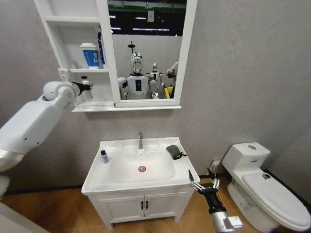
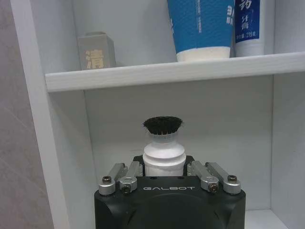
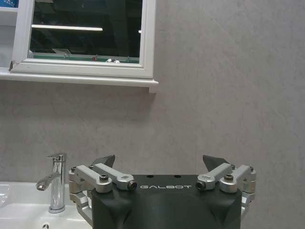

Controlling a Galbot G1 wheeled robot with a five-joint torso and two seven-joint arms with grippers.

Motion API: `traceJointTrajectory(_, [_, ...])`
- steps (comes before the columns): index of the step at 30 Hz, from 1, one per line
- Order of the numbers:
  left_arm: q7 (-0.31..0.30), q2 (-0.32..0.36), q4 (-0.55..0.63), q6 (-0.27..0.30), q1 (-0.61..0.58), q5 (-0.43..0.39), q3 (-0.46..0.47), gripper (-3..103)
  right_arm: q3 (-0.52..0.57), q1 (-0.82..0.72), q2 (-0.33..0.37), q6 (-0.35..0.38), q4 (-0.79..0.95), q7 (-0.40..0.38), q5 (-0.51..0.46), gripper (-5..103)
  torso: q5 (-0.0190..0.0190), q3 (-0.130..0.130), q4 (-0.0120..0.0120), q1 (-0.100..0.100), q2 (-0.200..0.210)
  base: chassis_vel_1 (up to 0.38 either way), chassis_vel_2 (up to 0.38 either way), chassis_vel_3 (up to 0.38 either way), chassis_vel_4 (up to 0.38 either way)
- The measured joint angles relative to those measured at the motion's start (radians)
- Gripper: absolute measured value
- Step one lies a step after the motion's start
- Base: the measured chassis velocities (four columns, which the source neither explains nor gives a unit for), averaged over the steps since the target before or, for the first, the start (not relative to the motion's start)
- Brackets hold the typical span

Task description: Move facial cleanser and shampoo from washbasin to cabinet, then wipe washbasin with towel.

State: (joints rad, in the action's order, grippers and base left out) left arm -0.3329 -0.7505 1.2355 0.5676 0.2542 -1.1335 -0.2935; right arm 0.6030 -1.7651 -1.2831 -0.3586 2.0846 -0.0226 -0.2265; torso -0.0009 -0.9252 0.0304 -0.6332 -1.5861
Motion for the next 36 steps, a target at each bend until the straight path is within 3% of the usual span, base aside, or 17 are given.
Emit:
traceJointTrajectory(9, [0.003, -0.094, -0.121, -0.037, 0.002, 0.070, 0.010, 35, 0.006, -0.004, 0.002, -0.005, -0.004, -0.001, -0.003, 100, 0.0002, 0.000, 0.0001, 0.000, 0.000, 0.000, 0.000, 0.000, 0.000])
traceJointTrajectory(16, [-0.006, -0.098, -0.136, -0.045, -0.006, 0.086, 0.013, 32, 0.022, -0.002, 0.000, -0.006, -0.003, -0.006, -0.016, 100, 0.0000, 0.000, 0.0001, 0.000, 0.000, 0.000, 0.000, 0.000, 0.000])
traceJointTrajectory(24, [-0.006, -0.081, -0.131, -0.059, -0.023, 0.076, 0.022, 56, 0.028, -0.010, 0.000, -0.011, -0.004, -0.009, -0.017, 100, 0.0001, 0.000, 0.0001, 0.000, 0.000, 0.000, 0.000, 0.000, 0.000])
traceJointTrajectory(27, [-0.001, -0.049, -0.087, -0.064, -0.046, 0.062, 0.032, 72, 0.024, -0.011, -0.003, -0.011, -0.002, -0.009, -0.014, 100, 0.0001, 0.000, 0.0001, 0.000, 0.000, 0.000, 0.000, 0.000, 0.000])
traceJointTrajectory(30, [-0.007, -0.027, -0.054, -0.064, -0.063, 0.051, 0.044, 78, 0.024, -0.011, -0.003, -0.012, -0.001, -0.009, -0.013, 100, 0.0001, 0.000, 0.0002, 0.000, 0.000, 0.000, 0.000, 0.000, 0.000])
traceJointTrajectory(32, [-0.027, 0.038, 0.054, -0.060, -0.118, 0.024, 0.080, 89, 0.024, -0.011, -0.002, -0.012, -0.001, -0.009, -0.013, 100, 0.0000, 0.000, 0.0001, 0.000, 0.000, 0.000, 0.000, 0.000, 0.000])
traceJointTrajectory(33, [-0.027, 0.038, 0.054, -0.060, -0.118, 0.024, 0.080, 89, 0.024, -0.011, -0.002, -0.012, -0.001, -0.009, -0.013, 100, 0.0000, 0.000, 0.0001, 0.000, 0.000, 0.000, 0.000, 0.000, 0.000])
traceJointTrajectory(35, [-0.034, 0.122, 0.208, -0.058, -0.225, 0.014, 0.153, 97, 0.021, -0.009, -0.002, -0.012, -0.004, -0.009, -0.012, 100, 0.0003, 0.000, 0.0003, 0.000, 0.000, 0.000, 0.000, 0.000, 0.000])
traceJointTrajectory(36, [-0.034, 0.122, 0.208, -0.058, -0.225, 0.014, 0.153, 97, 0.021, -0.009, -0.002, -0.012, -0.004, -0.009, -0.012, 100, 0.0003, 0.000, 0.0003, 0.000, 0.000, 0.000, 0.000, 0.000, 0.000])
